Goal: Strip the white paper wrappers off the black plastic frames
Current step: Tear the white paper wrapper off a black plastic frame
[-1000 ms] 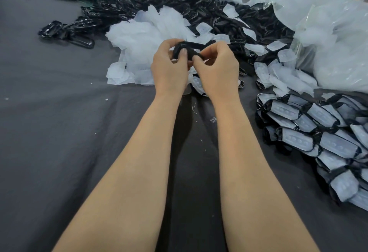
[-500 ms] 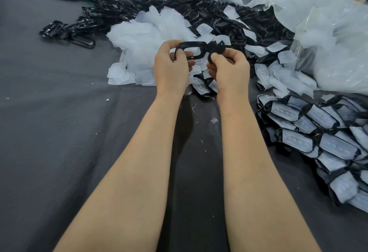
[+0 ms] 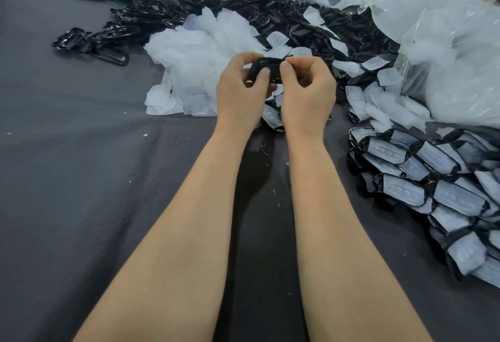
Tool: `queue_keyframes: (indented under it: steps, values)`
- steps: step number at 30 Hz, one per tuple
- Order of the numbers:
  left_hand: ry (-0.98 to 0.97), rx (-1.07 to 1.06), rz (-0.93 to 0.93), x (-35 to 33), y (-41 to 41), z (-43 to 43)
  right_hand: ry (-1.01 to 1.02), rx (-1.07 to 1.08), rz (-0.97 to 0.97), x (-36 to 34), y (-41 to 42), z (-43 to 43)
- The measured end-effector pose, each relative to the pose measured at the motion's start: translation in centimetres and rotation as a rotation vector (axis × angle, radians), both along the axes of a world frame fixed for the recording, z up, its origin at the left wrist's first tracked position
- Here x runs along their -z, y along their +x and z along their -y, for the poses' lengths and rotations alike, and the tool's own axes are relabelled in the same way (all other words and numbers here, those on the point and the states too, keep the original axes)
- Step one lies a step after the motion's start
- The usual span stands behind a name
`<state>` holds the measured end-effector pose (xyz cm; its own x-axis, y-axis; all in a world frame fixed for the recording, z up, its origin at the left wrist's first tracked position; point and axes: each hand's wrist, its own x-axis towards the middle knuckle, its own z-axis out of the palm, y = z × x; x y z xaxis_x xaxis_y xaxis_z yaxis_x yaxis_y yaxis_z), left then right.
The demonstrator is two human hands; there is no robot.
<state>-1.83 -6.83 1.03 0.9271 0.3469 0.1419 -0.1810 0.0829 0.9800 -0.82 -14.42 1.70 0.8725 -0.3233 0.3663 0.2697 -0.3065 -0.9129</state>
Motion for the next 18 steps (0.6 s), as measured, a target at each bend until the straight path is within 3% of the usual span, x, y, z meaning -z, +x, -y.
queue_keyframes:
  steps: [4, 8, 9, 14, 18]
  values:
    - [-0.025, 0.021, 0.008, 0.0, 0.0, -0.2, -0.009, 0.007, -0.061, 0.2, 0.3, 0.4]
    - [-0.030, 0.032, 0.018, 0.0, 0.1, -0.2, 0.400, -0.141, -0.201, 0.1, 0.7, 0.7]
    - [-0.015, 0.026, 0.016, 0.0, 0.1, -0.1, 0.419, -0.164, -0.228, 0.1, 0.8, 0.7]
    - [0.068, -0.017, -0.001, 0.3, 0.3, -0.1, 0.363, -0.173, -0.232, 0.3, 1.0, 0.8]
    - [0.119, -0.043, 0.006, 0.4, 0.3, -0.1, 0.052, -0.078, -0.173, 0.5, 1.0, 0.5]
